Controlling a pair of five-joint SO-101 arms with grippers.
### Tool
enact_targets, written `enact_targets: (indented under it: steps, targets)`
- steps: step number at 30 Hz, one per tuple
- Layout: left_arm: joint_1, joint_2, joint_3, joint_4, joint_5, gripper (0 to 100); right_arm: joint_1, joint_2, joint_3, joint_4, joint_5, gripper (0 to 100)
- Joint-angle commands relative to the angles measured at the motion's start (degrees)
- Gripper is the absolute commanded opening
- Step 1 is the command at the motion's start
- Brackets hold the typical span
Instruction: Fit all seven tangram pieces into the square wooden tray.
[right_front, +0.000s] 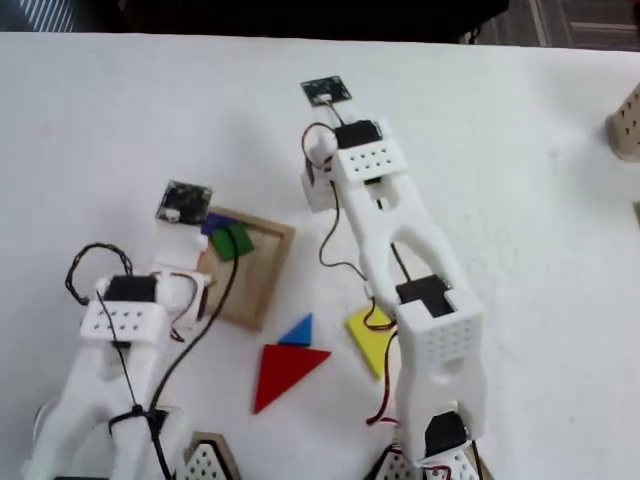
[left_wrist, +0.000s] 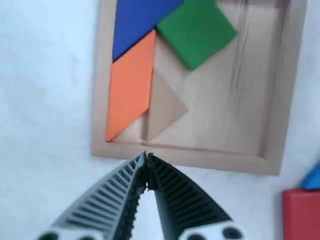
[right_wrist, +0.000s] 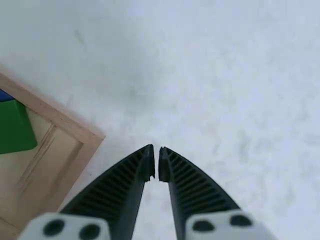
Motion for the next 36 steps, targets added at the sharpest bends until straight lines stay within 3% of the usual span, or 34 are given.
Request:
enact_targets:
  steps: [1, 7, 14, 26, 30, 36]
  targets:
    - [-0.9, 5.1, -1.1, -1.3, -2.3, 3, -0.6, -0.7, -0.9, -0.7, 0.7, 1.7]
    - [1.1, 13.1, -3.3, -7.9, -2.0, 2, -0.4, -0.7, -0.9, -0.7, 0.7, 1.7]
    - [3.6, 19.6, -6.9, -13.4, 6.9, 2, -0.5, -0.7, -0.9, -0.7, 0.7, 1.7]
    - [7.1, 8.0, -5.5, -13.8, 7.5, 2, -0.6, -0.7, -0.9, -0.7, 0.9, 1.7]
    - [10.5, 8.7, -3.3, -15.7, 7.5, 2, -0.4, -0.7, -0.9, -0.7, 0.9, 1.7]
    - [8.3, 14.6, -6.0, -16.2, 7.6, 2, -0.5, -0.7, -0.9, -0.7, 0.9, 1.7]
